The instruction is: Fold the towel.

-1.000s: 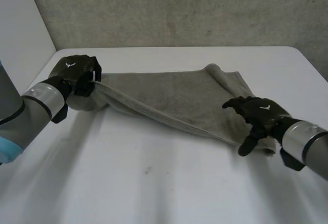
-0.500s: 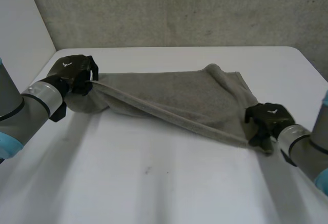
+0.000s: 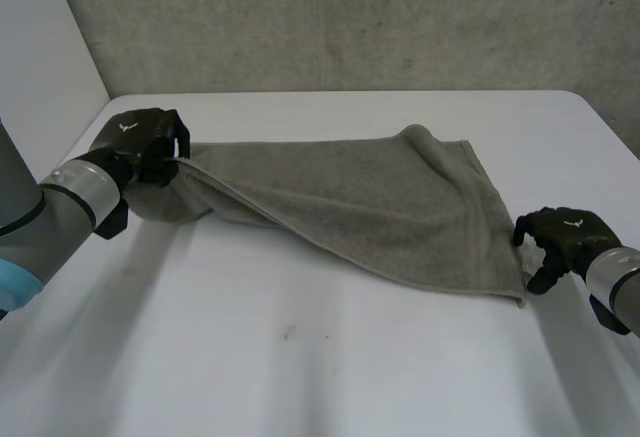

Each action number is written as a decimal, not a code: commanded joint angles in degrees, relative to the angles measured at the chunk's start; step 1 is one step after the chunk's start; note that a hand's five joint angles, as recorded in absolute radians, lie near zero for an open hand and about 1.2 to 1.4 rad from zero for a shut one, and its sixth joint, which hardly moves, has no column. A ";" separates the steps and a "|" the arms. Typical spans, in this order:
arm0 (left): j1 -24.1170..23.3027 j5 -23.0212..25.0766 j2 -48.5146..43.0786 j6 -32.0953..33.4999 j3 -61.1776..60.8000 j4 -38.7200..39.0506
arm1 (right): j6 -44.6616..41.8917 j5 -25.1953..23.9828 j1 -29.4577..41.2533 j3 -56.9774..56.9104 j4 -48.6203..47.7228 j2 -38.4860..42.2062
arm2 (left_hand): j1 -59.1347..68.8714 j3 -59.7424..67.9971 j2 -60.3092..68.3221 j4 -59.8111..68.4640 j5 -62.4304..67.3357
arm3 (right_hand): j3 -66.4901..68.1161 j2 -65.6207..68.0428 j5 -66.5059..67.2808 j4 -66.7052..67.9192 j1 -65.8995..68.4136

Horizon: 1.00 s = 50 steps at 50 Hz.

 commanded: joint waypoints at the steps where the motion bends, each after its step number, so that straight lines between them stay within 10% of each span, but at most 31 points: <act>1: -0.03 0.00 0.07 -0.07 -0.08 -0.10 | 0.54 -3.04 0.13 2.94 4.34 -5.58 | 11.97 10.23 10.17 10.24 10.80 | -1.08 -1.13 -1.52 -1.32 -5.19; 40: -0.03 0.09 -0.02 -0.07 -0.87 -0.01 | 0.54 -2.69 2.24 2.07 -6.47 2.05 | 11.97 10.23 10.17 10.24 10.80 | 11.70 11.66 11.26 11.46 7.59; 50: -0.03 0.09 0.07 -0.07 -0.96 -0.01 | 1.42 -2.43 3.47 -2.14 -6.74 2.85 | 11.97 10.23 10.17 10.24 10.80 | 49.48 49.44 49.05 49.25 45.37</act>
